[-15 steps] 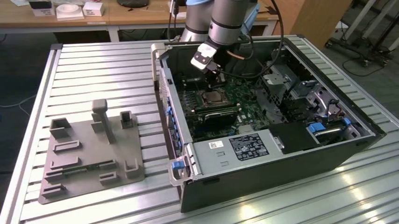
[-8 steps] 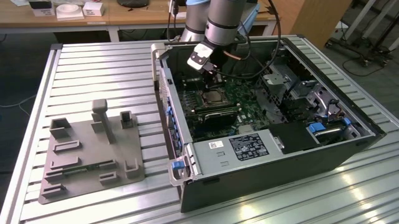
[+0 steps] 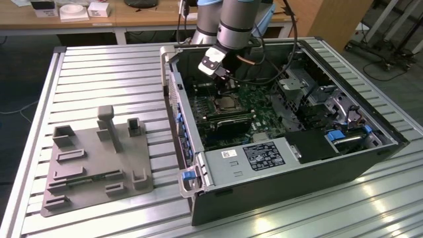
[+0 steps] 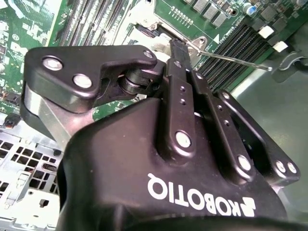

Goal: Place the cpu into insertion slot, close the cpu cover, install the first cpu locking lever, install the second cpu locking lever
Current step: 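Close the cpu cover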

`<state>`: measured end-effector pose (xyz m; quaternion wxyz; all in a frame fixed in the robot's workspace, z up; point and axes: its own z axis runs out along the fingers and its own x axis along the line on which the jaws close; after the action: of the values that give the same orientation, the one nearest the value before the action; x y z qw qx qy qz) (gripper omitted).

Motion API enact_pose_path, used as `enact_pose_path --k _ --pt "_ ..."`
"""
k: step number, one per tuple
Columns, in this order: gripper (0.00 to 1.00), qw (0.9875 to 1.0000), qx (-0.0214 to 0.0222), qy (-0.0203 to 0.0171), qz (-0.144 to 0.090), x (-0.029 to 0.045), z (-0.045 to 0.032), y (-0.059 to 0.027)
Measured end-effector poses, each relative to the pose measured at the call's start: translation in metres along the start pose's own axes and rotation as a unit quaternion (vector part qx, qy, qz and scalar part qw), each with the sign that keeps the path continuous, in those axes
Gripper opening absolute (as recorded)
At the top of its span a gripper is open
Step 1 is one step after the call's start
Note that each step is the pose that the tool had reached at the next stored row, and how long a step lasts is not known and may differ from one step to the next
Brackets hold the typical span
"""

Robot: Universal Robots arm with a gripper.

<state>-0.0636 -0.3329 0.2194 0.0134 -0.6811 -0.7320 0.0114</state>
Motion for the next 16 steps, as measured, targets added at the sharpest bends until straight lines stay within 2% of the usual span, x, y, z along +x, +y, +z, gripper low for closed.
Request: enact_pose_path --k 5,9,16 --pt "0.1 1.0 -0.0052 -0.0005 0.0 0.0 0.007 0.0003" --pt "0.1 1.0 -0.0055 -0.0004 0.0 0.0 0.0125 0.0005" --pt "0.1 1.0 -0.0054 -0.0005 0.0 0.0 0.0166 0.0005"
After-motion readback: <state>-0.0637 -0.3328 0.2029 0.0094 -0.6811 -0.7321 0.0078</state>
